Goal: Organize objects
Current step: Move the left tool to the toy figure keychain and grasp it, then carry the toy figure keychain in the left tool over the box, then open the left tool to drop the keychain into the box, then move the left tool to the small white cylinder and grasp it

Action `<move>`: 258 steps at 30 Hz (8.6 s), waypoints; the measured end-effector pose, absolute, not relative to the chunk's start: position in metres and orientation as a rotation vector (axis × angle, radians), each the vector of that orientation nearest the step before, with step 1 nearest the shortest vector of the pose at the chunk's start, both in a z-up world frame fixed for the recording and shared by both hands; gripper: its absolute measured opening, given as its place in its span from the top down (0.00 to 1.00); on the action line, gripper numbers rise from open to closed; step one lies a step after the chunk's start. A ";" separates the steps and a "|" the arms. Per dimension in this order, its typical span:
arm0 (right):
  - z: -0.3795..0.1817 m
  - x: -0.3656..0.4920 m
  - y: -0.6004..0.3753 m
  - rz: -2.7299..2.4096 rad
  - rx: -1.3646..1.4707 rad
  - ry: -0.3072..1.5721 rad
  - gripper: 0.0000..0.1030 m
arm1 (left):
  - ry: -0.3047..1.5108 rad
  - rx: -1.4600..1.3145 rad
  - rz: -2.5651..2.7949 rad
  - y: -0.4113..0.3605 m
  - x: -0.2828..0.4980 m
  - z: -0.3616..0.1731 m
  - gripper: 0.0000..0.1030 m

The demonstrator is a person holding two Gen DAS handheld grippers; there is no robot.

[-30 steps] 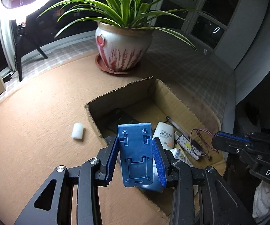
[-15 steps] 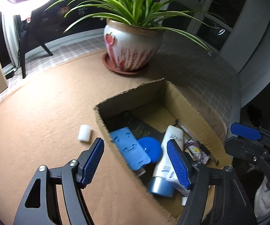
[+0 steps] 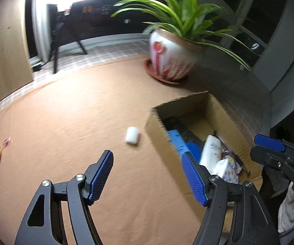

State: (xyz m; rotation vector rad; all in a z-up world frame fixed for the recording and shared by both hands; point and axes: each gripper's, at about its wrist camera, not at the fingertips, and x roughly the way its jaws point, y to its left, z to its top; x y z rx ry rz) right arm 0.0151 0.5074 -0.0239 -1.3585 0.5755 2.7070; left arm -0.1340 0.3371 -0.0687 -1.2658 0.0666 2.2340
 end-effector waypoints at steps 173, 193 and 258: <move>-0.040 0.102 0.506 2.412 -1.301 0.680 0.33 | 0.235 -1.129 1.979 0.435 -0.089 -0.059 0.70; -0.040 0.100 0.497 2.422 -1.314 0.681 0.33 | 0.218 -1.138 2.043 0.411 -0.100 -0.056 0.46; -0.037 0.104 0.503 2.424 -1.301 0.680 0.33 | 0.228 -1.373 2.148 0.379 -0.208 -0.158 0.59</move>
